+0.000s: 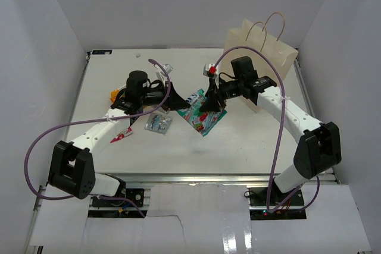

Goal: Place the snacks into the paper bag

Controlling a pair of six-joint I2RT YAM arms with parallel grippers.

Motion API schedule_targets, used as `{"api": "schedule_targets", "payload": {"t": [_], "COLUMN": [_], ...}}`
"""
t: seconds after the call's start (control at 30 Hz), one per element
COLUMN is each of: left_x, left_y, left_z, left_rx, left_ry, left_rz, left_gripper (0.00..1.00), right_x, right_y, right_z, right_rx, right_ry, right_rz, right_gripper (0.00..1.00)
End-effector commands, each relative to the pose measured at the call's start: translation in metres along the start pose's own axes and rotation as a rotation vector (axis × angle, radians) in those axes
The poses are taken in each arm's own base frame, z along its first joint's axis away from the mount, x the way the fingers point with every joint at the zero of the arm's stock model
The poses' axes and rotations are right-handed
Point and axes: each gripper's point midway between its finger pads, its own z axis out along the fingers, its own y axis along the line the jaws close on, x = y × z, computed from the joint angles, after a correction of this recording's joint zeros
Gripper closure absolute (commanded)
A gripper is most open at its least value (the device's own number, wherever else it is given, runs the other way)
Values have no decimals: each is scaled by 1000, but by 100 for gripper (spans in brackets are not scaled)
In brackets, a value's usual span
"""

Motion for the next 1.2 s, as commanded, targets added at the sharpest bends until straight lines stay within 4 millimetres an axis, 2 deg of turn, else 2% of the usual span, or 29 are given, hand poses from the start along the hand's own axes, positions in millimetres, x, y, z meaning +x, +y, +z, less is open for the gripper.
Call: {"api": "schedule_targets", "payload": {"t": [0.0,0.07,0.1,0.17,0.23,0.3,0.33,0.37,0.47,0.6,0.63,0.67,0.73,0.77,0.83,0.87,0.9,0.97,1.0,1.07,1.1,1.17], "left_x": [-16,-16,-17,-20,-21,-26,-31,-35,-61,-106,-117,-128,-131,-133,-118,-112,-101,-82,-73,-57,-53,-43], "left_y": [-16,-16,-16,-16,-13,-12,-13,-13,-23,-38,-41,-35,-31,-23,-4,5,17,36,41,52,54,62], "left_z": [-7,-6,-6,-6,-6,-6,-8,-10,-22,-48,-55,-64,-74,-79,-79,-79,-79,-75,-74,-71,-70,-69], "left_rx": [21,20,18,15,-9,-27,-41,-53,-96,-187,-221,-286,-356,-406,-468,-495,-536,-580,-589,-601,-602,-617], "left_ry": [-54,-53,-55,-62,-69,-86,-107,-124,-231,-400,-431,-476,-493,-507,-475,-463,-436,-391,-372,-341,-336,-318], "left_rz": [73,69,67,69,50,46,49,55,120,212,216,228,219,209,153,127,77,9,-24,-59,-68,-87], "left_gripper": [100,100,100,100,84,63,44,37,19,12,10,9,7,5,4,4,4,4,4,4,4,4], "right_x": [-15,-15,-16,-17,-19,-23,-25,-26,-34,-56,-64,-84,-112,-143,-175,-204,-219,-250,-255,-270,-275,-282], "right_y": [23,24,24,26,27,28,28,25,21,7,2,0,-7,-8,-15,-10,-25,-31,-39,-46,-51,-59], "right_z": [-5,-6,-6,-7,-9,-12,-13,-14,-21,-42,-52,-63,-86,-104,-134,-154,-180,-219,-245,-277,-299,-327], "right_rx": [-70,-73,-74,-73,-68,-62,-55,-37,9,103,133,162,243,309,406,462,568,704,779,886,951,1060], "right_ry": [-47,-49,-50,-53,-57,-62,-63,-57,-50,-71,-84,-112,-150,-188,-237,-283,-312,-387,-405,-456,-471,-510], "right_rz": [-30,-33,-37,-47,-55,-69,-76,-94,-138,-217,-234,-278,-343,-423,-472,-524,-538,-526,-522,-514,-519,-502], "right_gripper": [63,77,87,92,92,92,92,92,92,92,92,92,92,92,92,92,92,92,92,92,92,92]}}
